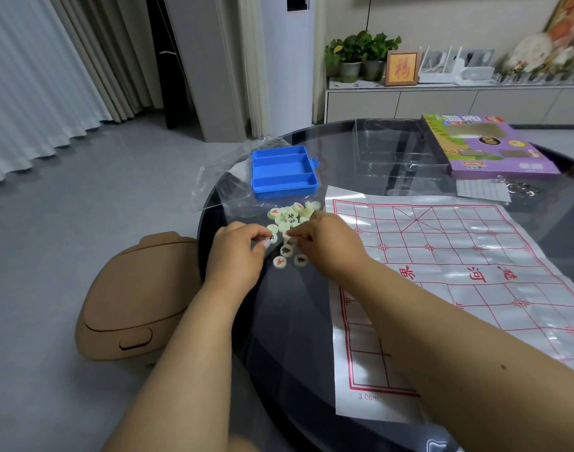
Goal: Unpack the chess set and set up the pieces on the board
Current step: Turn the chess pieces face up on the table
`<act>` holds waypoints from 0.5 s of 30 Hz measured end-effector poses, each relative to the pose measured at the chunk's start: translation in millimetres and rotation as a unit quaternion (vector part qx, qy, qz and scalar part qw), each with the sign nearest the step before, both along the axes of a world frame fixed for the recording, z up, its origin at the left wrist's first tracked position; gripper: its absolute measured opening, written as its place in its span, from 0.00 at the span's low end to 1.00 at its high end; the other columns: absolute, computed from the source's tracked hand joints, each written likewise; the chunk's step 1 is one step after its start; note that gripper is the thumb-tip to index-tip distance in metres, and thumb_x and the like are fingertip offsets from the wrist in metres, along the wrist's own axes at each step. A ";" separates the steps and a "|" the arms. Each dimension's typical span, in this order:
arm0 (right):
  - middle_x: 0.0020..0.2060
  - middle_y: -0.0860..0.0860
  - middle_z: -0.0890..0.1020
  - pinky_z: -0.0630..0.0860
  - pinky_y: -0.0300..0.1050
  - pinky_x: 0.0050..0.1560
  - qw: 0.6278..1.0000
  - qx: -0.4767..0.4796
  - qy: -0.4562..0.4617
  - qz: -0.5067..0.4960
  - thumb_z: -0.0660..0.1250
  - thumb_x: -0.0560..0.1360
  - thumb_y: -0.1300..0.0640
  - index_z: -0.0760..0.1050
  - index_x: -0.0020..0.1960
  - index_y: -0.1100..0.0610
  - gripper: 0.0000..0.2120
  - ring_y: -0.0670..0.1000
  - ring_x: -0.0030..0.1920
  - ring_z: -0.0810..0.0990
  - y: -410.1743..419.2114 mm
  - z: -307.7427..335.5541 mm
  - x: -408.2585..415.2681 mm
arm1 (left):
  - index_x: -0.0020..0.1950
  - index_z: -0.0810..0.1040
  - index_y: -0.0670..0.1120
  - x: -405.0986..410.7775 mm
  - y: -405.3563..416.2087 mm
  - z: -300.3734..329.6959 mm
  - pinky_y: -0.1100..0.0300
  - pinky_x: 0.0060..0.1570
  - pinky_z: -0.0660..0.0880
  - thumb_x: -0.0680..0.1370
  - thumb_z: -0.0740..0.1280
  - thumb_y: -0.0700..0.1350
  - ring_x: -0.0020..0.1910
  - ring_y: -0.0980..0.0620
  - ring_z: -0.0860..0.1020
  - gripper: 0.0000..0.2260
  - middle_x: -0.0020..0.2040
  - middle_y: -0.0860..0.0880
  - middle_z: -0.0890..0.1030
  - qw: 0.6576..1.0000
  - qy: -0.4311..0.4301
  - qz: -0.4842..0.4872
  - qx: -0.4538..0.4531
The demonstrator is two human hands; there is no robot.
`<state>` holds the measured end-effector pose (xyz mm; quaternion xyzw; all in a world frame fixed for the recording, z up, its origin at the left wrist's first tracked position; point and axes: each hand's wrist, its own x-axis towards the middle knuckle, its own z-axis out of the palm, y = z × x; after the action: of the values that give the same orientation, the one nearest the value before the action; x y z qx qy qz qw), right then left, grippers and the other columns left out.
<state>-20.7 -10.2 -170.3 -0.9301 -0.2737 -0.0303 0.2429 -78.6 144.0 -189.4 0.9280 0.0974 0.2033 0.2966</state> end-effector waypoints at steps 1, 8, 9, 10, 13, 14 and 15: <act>0.53 0.52 0.77 0.74 0.45 0.51 1.000 0.014 0.001 -0.012 0.63 0.78 0.53 0.80 0.59 0.48 0.12 0.53 0.55 0.75 -5.1 2.7 3.8 | 0.54 0.83 0.50 0.6 -0.2 -0.4 0.52 0.55 0.74 0.76 0.69 0.43 0.51 0.47 0.75 0.08 0.49 0.50 0.78 1.000 0.001 -0.002 0.002; 0.50 0.49 0.80 0.70 0.41 0.44 0.996 0.017 -0.012 -0.082 0.66 0.76 0.56 0.82 0.54 0.49 0.10 0.52 0.50 0.77 -36.2 9.3 23.6 | 0.57 0.82 0.51 2.1 -2.4 -1.1 0.60 0.55 0.67 0.77 0.68 0.44 0.55 0.48 0.71 0.10 0.48 0.52 0.74 1.000 0.018 0.004 0.025; 0.50 0.50 0.80 0.71 0.42 0.45 0.997 0.009 -0.013 -0.074 0.66 0.75 0.56 0.82 0.55 0.49 0.11 0.52 0.51 0.77 -36.1 7.0 22.7 | 0.57 0.82 0.51 2.4 -3.2 -0.4 0.61 0.55 0.67 0.77 0.68 0.44 0.55 0.49 0.71 0.09 0.48 0.53 0.74 1.000 0.010 0.002 0.020; 0.49 0.50 0.80 0.72 0.43 0.47 0.998 0.003 -0.016 -0.063 0.67 0.75 0.57 0.82 0.56 0.49 0.11 0.53 0.51 0.77 -35.6 4.8 21.2 | 0.56 0.82 0.51 2.9 -4.7 0.8 0.62 0.54 0.66 0.77 0.68 0.44 0.55 0.49 0.70 0.09 0.48 0.53 0.74 1.000 -0.001 -0.002 0.012; 0.49 0.51 0.80 0.73 0.45 0.50 0.999 -0.010 -0.030 -0.030 0.68 0.73 0.56 0.80 0.58 0.50 0.13 0.54 0.53 0.75 -32.4 0.1 17.0 | 0.55 0.83 0.50 4.3 -11.9 5.4 0.64 0.54 0.64 0.77 0.68 0.44 0.54 0.51 0.70 0.08 0.47 0.54 0.73 0.999 -0.027 -0.020 0.001; 0.49 0.51 0.80 0.71 0.44 0.50 0.999 -0.011 -0.033 -0.024 0.67 0.74 0.56 0.80 0.59 0.50 0.14 0.53 0.53 0.75 -31.0 -1.2 15.5 | 0.55 0.83 0.50 4.8 -14.3 6.3 0.64 0.54 0.64 0.77 0.68 0.44 0.54 0.52 0.70 0.08 0.47 0.54 0.73 0.999 -0.032 -0.025 0.003; 0.50 0.51 0.80 0.70 0.43 0.49 0.999 -0.009 -0.031 -0.022 0.67 0.74 0.56 0.79 0.60 0.50 0.14 0.53 0.53 0.75 -29.7 -3.1 14.0 | 0.55 0.83 0.50 5.1 -16.2 6.6 0.65 0.54 0.64 0.78 0.67 0.43 0.54 0.52 0.69 0.08 0.47 0.54 0.73 0.999 -0.035 -0.029 0.008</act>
<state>-6.7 -39.9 -173.4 -0.9367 -0.2610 -0.0620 0.2252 -73.5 127.8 -182.8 0.9251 0.0584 0.2274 0.2983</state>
